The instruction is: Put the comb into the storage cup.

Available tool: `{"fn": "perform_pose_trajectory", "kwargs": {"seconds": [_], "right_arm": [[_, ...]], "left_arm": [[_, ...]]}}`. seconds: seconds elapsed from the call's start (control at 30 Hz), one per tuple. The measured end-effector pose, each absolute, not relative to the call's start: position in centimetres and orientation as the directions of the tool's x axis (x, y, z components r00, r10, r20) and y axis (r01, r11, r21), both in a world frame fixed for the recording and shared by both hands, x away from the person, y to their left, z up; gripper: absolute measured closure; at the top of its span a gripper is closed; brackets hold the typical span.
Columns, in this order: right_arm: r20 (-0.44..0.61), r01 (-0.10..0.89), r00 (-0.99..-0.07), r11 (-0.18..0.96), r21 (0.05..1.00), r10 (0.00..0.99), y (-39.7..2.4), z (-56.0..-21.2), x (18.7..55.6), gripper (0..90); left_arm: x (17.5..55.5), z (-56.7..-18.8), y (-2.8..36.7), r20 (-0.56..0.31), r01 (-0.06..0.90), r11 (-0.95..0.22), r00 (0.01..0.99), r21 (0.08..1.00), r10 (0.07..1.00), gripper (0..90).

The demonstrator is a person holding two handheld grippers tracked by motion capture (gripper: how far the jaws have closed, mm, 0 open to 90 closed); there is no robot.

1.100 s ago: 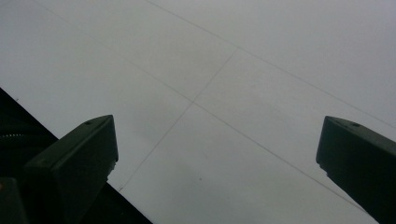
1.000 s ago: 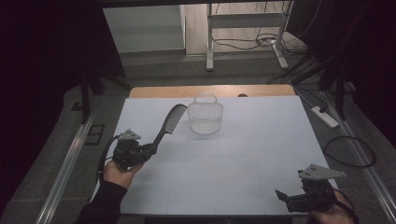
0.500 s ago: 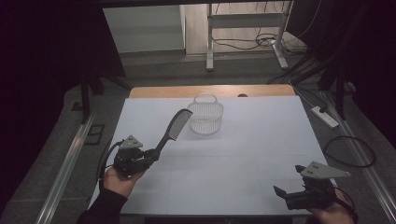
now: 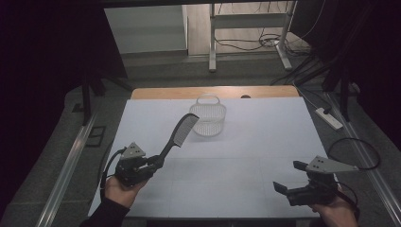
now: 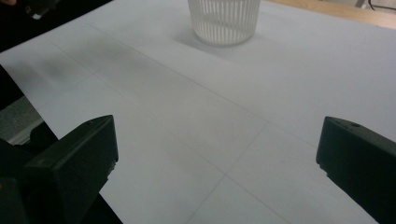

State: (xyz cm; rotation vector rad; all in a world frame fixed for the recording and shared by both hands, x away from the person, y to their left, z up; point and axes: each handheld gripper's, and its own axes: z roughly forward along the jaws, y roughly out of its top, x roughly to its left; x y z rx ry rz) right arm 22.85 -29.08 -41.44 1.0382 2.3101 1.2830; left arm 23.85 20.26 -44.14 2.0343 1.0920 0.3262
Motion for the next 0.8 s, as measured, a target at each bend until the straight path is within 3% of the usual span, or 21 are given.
{"fn": "perform_pose_trajectory", "kwargs": {"seconds": [0.8], "right_arm": [[0.177,0.470,-0.718,0.281,0.837,0.673,-26.5,-39.5,26.0,0.0]], "left_arm": [[23.1,-44.0,19.1,-0.153,0.567,-0.308,0.623,0.764,0.767,72.2]]}}
